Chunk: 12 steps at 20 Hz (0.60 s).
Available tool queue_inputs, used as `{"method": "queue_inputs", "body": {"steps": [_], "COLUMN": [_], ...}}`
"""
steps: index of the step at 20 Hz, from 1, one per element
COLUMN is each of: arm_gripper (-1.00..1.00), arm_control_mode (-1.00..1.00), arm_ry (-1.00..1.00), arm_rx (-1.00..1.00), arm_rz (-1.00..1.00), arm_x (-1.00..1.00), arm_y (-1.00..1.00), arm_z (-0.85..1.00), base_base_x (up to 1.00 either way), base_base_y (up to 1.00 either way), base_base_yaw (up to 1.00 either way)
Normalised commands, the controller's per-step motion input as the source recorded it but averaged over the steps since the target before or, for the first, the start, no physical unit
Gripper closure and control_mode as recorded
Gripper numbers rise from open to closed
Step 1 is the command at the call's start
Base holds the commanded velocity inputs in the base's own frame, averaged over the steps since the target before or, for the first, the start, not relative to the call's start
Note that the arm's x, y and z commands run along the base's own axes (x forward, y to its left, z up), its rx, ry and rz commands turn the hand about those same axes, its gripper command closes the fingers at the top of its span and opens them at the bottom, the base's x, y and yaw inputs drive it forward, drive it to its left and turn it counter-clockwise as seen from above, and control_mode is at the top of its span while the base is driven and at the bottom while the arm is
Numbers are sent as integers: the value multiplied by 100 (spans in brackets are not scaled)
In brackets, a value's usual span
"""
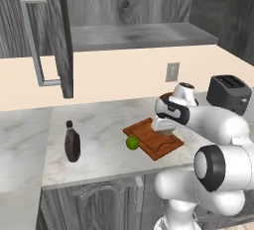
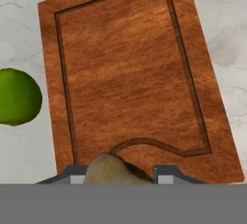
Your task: Open the cabinet. Place the bowl and condiment on the counter. Then place the lime and garlic on the cutting board.
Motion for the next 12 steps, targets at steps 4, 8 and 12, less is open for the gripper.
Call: {"method": "queue_inputs", "body": {"steps": [4,8,12], "arm_gripper": [100,100,100], "arm_control_mode": [-100,-100,-100], "arm_ry": [0,0,0], "arm_rx": [0,-1,-4], "arm_rz": [0,-3,-5], "arm_x": [36,27,22], "arm_y": [22,35,24], "arm_z": [0,-2,-22], "base_base_x": [0,0,0], "base_base_y": [0,0,0], "base_base_yaw": [0,0,0]}}
